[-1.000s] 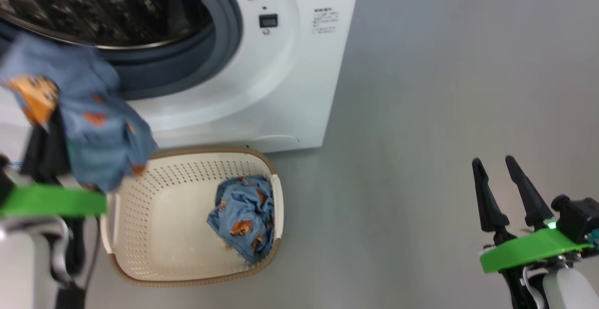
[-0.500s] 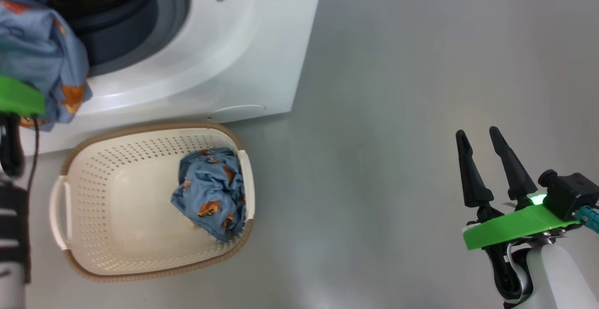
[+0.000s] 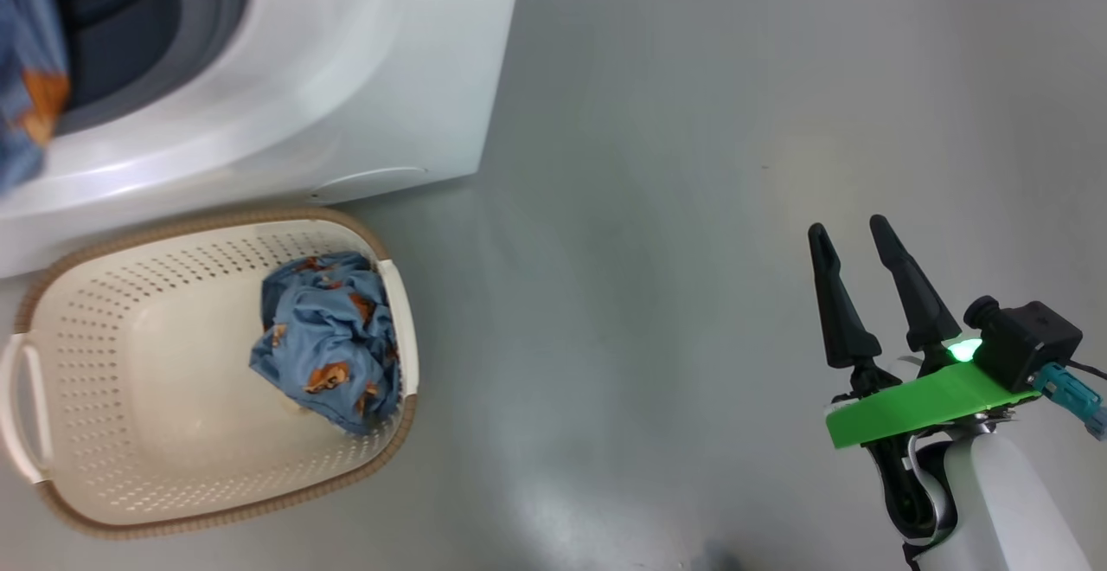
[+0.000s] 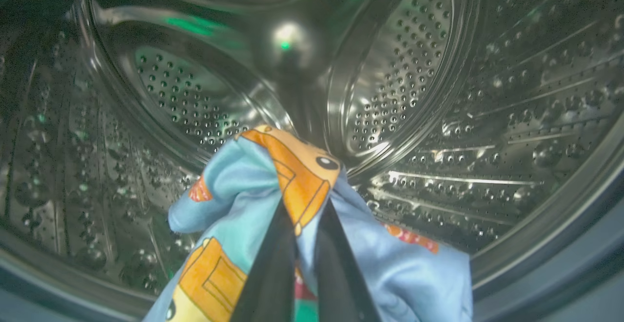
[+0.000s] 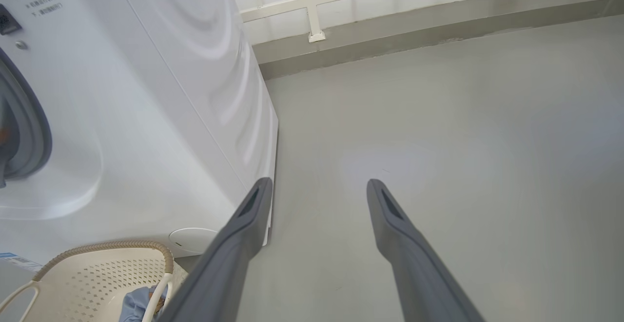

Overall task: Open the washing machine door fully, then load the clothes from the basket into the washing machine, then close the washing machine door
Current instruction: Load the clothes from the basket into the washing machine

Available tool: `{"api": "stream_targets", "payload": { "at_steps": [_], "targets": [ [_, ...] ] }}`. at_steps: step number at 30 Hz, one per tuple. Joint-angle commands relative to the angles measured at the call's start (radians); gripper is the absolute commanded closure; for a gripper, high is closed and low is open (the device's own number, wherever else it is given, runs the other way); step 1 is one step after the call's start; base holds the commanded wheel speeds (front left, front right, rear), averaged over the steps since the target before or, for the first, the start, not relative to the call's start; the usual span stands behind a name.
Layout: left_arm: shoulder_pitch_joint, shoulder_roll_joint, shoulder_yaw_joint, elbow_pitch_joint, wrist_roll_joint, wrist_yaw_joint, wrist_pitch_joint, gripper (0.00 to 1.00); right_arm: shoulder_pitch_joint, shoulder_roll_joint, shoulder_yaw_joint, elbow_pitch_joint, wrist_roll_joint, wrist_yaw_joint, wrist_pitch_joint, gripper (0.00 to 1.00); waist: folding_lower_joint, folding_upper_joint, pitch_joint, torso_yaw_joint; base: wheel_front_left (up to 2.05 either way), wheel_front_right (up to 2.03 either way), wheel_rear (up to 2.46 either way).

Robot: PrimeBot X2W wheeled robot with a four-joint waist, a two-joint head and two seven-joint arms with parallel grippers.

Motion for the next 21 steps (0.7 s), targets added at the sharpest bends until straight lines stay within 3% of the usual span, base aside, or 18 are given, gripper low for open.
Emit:
{"api": "stream_targets", "payload": {
  "at_steps": [1,6,7,8,9,21],
  "targets": [
    [-0.034,0.061,0.016,-0.044,0.016,0.000,-0.006,1.00,-0.013,-0.002,0.026,-0.022,0.021,0.002,-0.005,0.00,0.0000,0.0000,0.016,-0.016,0.00,0.00,0.00],
    [-0.042,0.067,0.082,-0.229,0.066,0.034,-0.006,1.00,-0.019,0.006,0.032,-0.024,0.022,0.002,-0.005,0.00,0.0000,0.0000,0.030,-0.033,0.00,0.00,0.00],
    [-0.033,0.065,0.091,-0.235,0.070,0.034,-0.006,0.93,-0.018,0.007,0.033,-0.024,0.022,0.002,-0.005,0.00,0.0000,0.0000,0.031,-0.035,0.00,0.00,0.00],
    [-0.023,0.063,0.098,-0.231,0.075,0.035,-0.006,0.42,-0.017,0.008,0.033,-0.025,0.021,0.002,-0.005,0.00,0.0000,0.0000,0.030,-0.036,0.00,0.00,0.00],
    [-0.014,0.063,0.103,-0.229,0.082,0.034,-0.006,0.00,-0.016,0.009,0.033,-0.025,0.021,0.002,-0.005,0.00,0.0000,0.0000,0.029,-0.036,0.00,0.00,0.00],
    [0.071,0.022,0.179,-0.187,0.093,0.022,-0.006,0.00,-0.024,0.005,0.040,-0.010,0.018,0.002,-0.005,0.00,0.0000,0.0000,0.006,-0.021,0.00,0.00,0.00]
  ]
}}
